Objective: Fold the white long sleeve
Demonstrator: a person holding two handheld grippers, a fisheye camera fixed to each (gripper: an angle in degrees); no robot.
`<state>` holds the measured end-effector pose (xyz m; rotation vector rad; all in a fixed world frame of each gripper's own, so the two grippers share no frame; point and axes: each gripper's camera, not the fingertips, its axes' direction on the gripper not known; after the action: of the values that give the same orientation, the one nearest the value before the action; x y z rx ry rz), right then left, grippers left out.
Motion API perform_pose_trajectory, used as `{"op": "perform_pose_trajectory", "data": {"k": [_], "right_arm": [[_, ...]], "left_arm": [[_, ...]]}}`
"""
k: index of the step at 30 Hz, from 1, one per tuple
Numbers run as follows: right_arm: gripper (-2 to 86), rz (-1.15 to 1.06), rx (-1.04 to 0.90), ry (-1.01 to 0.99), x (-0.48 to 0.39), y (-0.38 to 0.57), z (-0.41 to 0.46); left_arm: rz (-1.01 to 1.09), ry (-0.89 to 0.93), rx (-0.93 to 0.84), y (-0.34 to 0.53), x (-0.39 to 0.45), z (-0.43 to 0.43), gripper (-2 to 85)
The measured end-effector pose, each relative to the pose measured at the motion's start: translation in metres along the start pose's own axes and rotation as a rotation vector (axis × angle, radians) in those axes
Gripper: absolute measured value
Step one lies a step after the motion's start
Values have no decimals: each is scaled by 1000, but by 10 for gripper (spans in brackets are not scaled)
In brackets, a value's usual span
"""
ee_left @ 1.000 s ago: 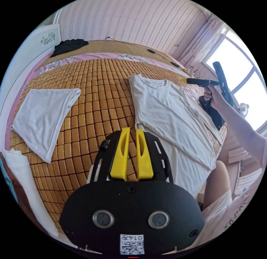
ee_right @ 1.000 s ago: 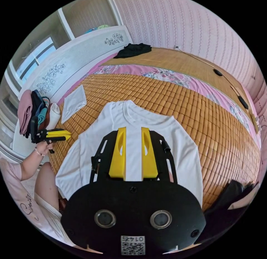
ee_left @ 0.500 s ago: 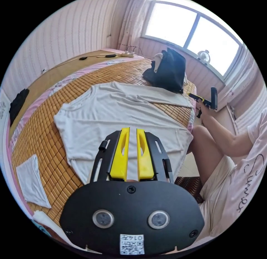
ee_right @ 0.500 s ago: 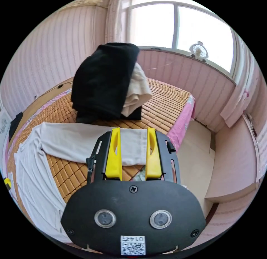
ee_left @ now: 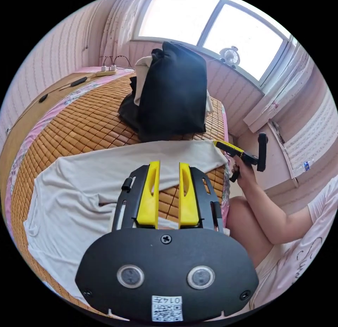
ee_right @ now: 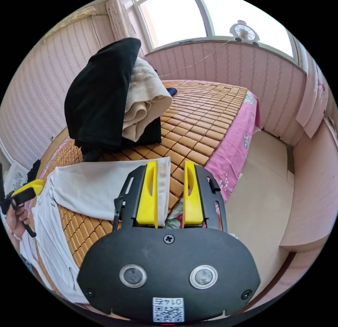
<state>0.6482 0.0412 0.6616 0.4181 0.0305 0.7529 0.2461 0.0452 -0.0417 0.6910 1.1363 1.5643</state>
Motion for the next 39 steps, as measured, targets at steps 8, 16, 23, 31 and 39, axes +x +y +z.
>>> {"op": "perform_pose_trajectory", "data": {"k": [8,16,23,31,39], "right_arm": [[51,-43,-11,45,9,13,12],[11,-14,-22,-55,39,21,16],[5,-16,-57,-156,61,29,12],[9,-103,201,-934,72,41,-33],[18,-745,236,-1406,-73,71,-154]], "left_arm": [[117,-96,-105,-66,43,77,95],[122,-108,-167,-65,58,118,54],[72,-24,-137,-49,58,92,-9],[91,-114,-3,-14,61,-4,-10],[-80,-210,272,124,33,-188,-6]]}}
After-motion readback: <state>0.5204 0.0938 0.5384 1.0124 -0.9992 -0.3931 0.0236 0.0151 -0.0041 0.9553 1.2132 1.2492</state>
